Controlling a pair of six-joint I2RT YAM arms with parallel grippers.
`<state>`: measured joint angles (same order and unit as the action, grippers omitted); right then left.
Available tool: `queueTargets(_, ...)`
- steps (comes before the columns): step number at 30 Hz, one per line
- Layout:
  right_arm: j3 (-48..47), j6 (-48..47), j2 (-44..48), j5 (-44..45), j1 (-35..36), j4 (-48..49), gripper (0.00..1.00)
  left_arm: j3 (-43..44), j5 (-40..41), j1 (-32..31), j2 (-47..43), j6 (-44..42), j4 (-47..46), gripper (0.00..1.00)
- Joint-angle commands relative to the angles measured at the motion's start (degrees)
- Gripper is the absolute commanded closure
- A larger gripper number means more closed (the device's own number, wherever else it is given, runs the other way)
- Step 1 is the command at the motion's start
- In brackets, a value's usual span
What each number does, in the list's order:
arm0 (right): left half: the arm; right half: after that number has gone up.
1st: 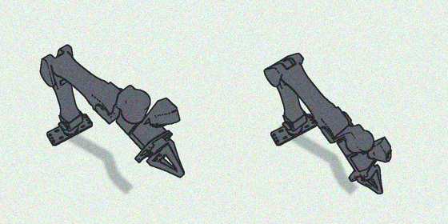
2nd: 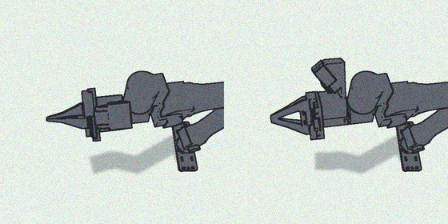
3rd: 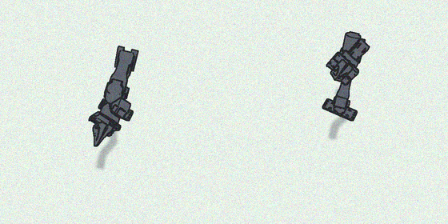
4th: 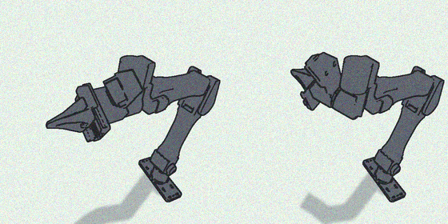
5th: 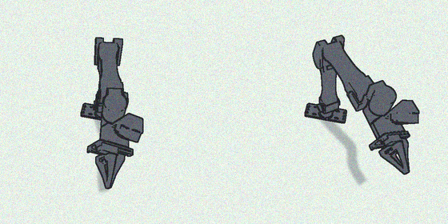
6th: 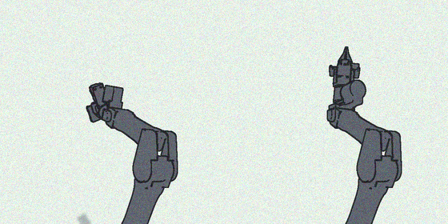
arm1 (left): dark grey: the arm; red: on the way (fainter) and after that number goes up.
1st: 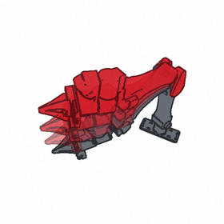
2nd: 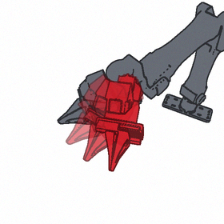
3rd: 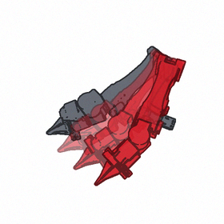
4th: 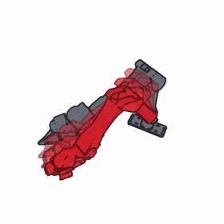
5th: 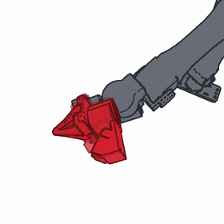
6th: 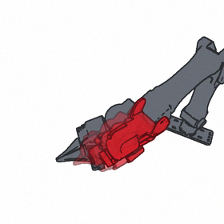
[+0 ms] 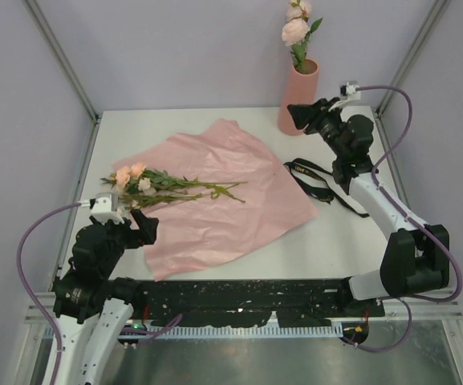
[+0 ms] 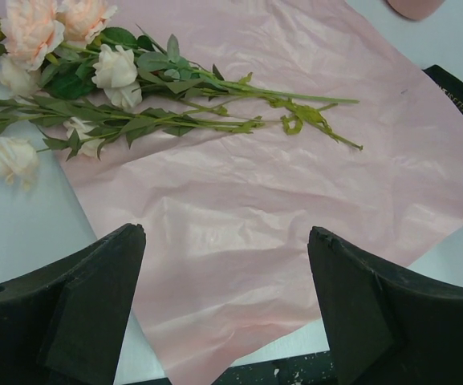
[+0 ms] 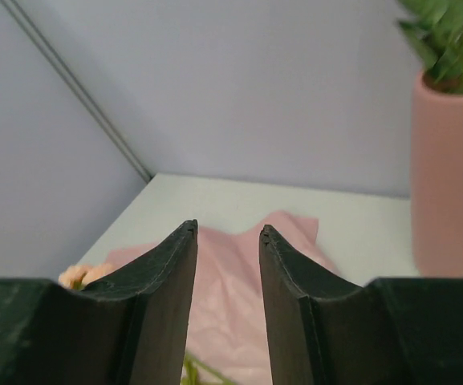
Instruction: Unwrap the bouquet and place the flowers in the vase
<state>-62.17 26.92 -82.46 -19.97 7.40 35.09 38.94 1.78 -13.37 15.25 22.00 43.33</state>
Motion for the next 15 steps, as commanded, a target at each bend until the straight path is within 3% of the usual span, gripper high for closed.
queueTargets(1, 4.78, -6.59, 5.10, 0.36, 6.47, -12.21, 0.56, 0.96, 1.91, 0.09, -0.57, -0.29, -0.35, 0.13)
queueTargets(9, 4.44, -12.85, -0.33, 7.49, 20.45, -18.74, 0.55, 0.79, 2.70, 0.18, -2.85, -0.20, -0.44, 0.13)
queueTargets(15, -9.43, -20.93, -13.86, -5.85, 22.57, -34.10, 0.47, 0.70, 2.70, 0.18, -3.29, -0.38, -0.62, 0.13)
